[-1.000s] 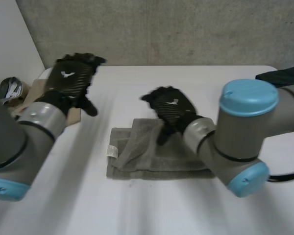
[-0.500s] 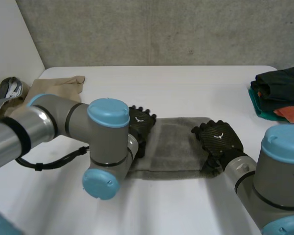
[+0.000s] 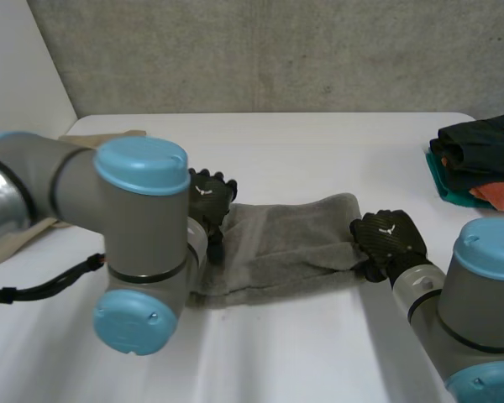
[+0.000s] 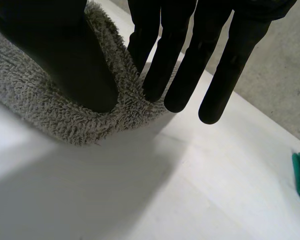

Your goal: Fold the laundry.

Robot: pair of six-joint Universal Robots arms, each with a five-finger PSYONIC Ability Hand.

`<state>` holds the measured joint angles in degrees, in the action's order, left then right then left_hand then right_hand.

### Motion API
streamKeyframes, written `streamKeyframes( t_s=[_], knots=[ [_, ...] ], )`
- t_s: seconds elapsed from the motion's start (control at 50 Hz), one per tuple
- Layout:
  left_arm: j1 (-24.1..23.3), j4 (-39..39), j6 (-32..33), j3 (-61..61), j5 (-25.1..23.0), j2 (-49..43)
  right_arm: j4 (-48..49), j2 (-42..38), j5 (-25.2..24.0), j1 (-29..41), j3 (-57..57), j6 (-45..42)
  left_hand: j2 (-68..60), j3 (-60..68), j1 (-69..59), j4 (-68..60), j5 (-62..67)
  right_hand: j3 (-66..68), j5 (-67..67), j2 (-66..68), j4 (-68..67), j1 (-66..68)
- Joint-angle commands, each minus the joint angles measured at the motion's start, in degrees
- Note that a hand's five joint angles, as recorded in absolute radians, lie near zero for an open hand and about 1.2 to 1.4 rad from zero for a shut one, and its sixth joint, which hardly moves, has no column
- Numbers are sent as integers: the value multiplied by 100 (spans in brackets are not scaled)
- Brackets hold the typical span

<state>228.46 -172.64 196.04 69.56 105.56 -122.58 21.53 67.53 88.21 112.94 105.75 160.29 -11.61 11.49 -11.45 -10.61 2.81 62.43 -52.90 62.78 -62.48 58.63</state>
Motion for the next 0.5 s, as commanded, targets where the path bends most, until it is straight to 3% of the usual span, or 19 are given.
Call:
streamKeyframes(
  t_s=[0.02, 0.06, 0.22, 0.26, 0.28, 0.34, 0.42, 0.5],
  knots=[
    [137, -15, -66, 260, -220, 603, -316, 287, -339, -44, 52, 152, 161, -149, 145, 61, -281, -2296, 2343, -2331, 2301, -1916],
    [190, -15, -101, 304, -264, 700, -395, 253, -419, -35, 34, 301, 161, -149, 145, 61, -281, -2837, 2884, -2871, 2842, -2456],
    [260, -24, -101, 392, -343, 770, -395, -160, -366, -17, -203, 706, 161, -149, 145, 61, -281, -2671, 2717, -2705, 2676, -2290],
    [269, -24, -101, 401, -343, 753, -395, -301, -288, -35, -256, 671, 161, -149, 145, 61, -281, -1433, 1480, -1468, 1438, -1053],
    [269, -24, -101, 410, -343, 744, -378, -371, -148, -70, -282, 601, 161, -149, 145, 61, -281, 1340, -1293, 1305, -1335, 1720],
    [295, -33, -93, 436, -343, 761, -273, -337, 195, -149, -248, 399, 161, -149, 145, 61, -281, 1757, -1710, 1722, -1752, 2137],
    [357, -33, -93, 471, -361, 797, 236, 180, 644, -149, 42, -643, 161, -149, 145, 61, -281, 1757, -1710, 1722, -1752, 2137],
    [427, -33, -66, 524, -387, 875, 518, 384, 557, -71, 17, -1847, 161, -149, 145, 61, -281, 1757, -1710, 1722, -1752, 2137]
  ],
)
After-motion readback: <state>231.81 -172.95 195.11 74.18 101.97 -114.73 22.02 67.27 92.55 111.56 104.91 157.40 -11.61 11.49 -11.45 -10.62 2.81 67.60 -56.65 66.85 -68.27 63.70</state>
